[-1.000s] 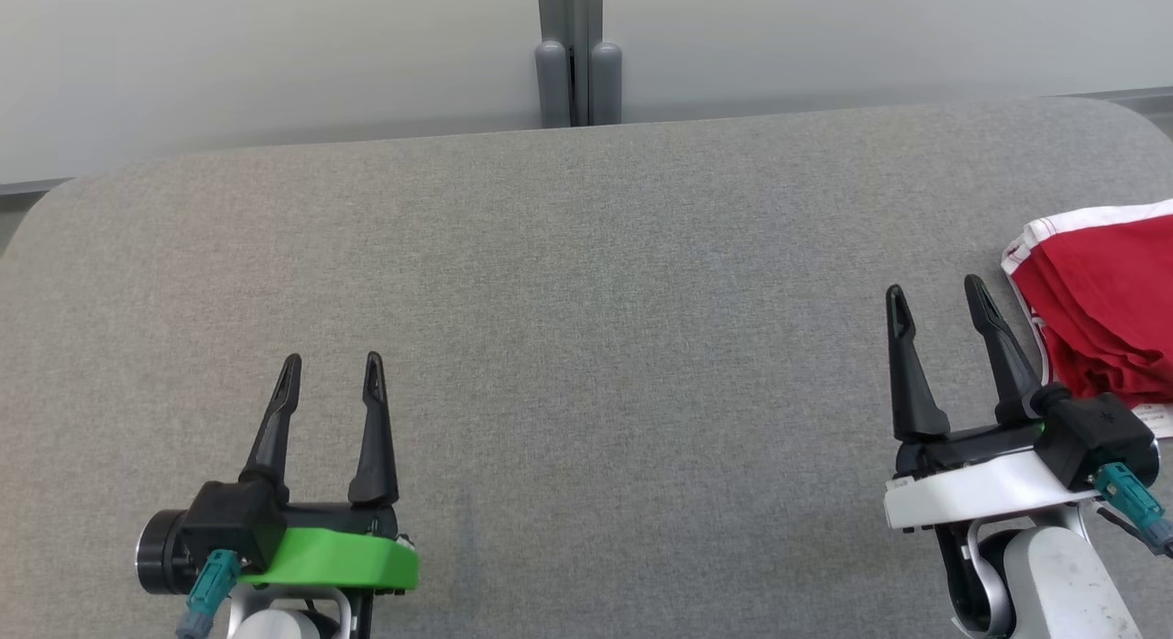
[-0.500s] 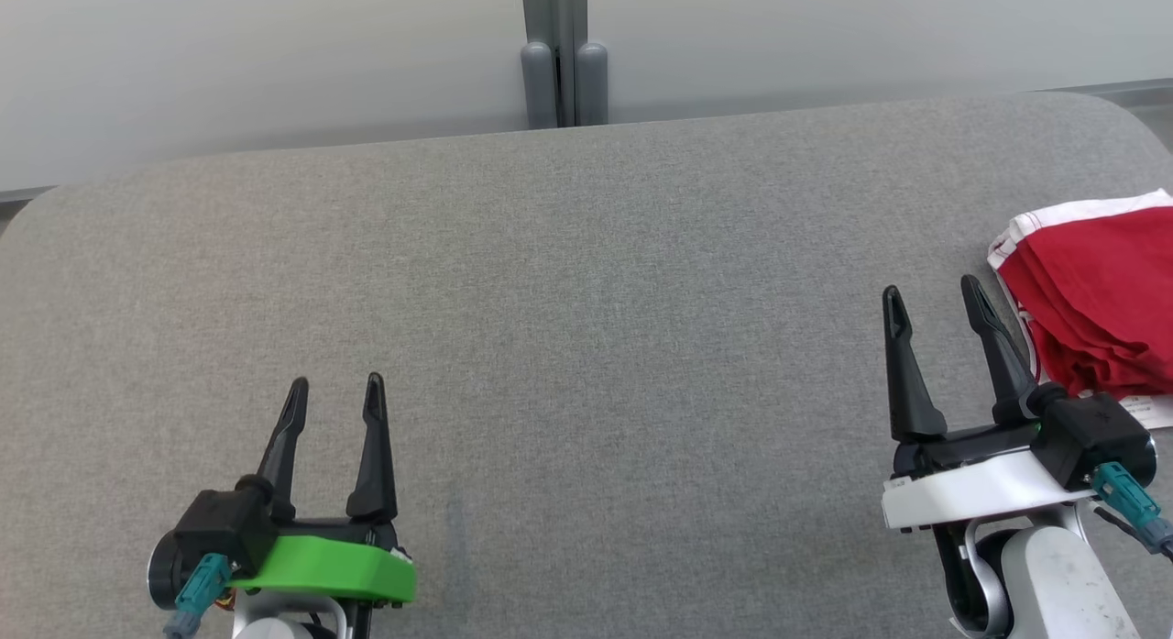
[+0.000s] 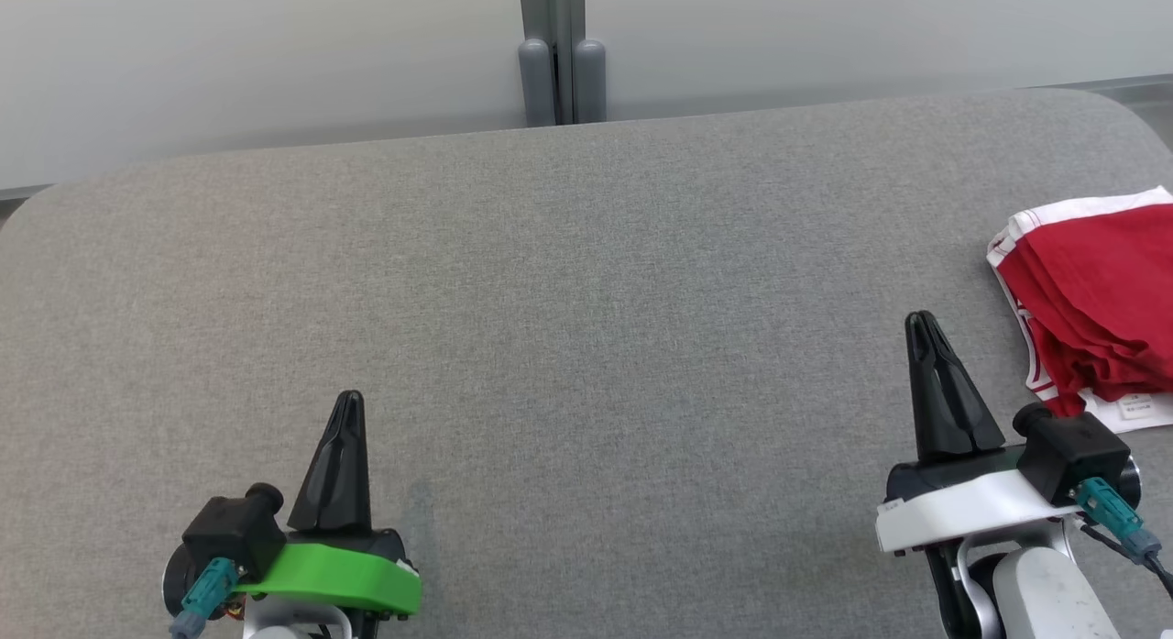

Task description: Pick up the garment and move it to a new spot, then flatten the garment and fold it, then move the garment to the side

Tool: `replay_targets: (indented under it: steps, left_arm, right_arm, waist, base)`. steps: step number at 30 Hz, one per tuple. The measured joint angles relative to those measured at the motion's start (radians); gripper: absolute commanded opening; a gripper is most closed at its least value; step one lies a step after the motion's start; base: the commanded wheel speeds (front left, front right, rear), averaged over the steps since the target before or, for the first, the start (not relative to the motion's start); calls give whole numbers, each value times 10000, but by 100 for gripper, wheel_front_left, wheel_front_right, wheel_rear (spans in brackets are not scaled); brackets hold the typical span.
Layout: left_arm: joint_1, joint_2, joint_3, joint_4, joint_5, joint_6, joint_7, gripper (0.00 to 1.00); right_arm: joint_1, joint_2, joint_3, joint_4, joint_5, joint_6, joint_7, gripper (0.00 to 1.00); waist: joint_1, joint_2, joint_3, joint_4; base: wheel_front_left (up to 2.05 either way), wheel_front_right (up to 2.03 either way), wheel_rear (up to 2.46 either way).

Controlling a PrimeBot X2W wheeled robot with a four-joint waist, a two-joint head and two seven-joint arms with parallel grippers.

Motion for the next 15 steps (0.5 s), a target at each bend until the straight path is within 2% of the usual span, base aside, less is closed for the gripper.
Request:
replay_targets:
  steps: [15]
  left_arm:
    - [5, 56, 270, 196, -2598, -42, 606, 0]
  right_arm:
    - [51, -125, -13, 385, 2997, 0, 545, 0]
  waist:
    - [0, 0, -101, 43]
  base:
    - [0, 0, 0]
